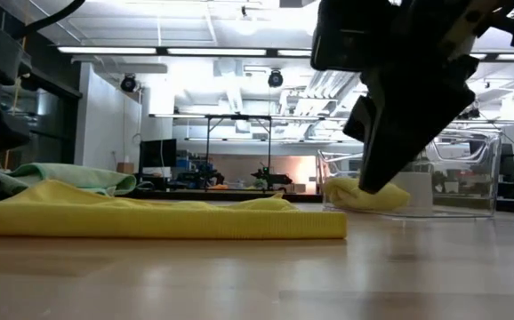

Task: Fold microfiber towels
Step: Fold the top yellow microfiber towel

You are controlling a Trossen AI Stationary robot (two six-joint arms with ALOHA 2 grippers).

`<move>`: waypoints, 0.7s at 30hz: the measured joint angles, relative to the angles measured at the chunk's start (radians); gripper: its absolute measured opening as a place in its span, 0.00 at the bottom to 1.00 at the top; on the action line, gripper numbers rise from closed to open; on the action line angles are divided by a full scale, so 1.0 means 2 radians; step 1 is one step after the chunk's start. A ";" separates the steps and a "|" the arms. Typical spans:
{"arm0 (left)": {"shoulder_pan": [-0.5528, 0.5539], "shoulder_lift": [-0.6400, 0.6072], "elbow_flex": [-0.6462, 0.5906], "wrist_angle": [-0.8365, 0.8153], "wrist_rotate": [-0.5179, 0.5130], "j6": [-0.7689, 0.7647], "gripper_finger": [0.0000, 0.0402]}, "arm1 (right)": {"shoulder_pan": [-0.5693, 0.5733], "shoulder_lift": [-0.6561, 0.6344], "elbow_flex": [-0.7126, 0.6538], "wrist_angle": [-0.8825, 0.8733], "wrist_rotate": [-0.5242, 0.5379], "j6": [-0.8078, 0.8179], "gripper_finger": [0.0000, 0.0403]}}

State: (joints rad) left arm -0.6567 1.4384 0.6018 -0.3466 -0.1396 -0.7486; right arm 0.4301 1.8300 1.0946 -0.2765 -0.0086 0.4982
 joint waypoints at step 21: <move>0.000 0.000 0.000 0.000 0.000 0.000 0.01 | 0.000 -0.001 0.001 0.002 0.010 -0.085 0.49</move>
State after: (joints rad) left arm -0.6567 1.4380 0.6025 -0.3466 -0.1390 -0.7483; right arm 0.4294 1.8271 1.0966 -0.2726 0.0109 0.3279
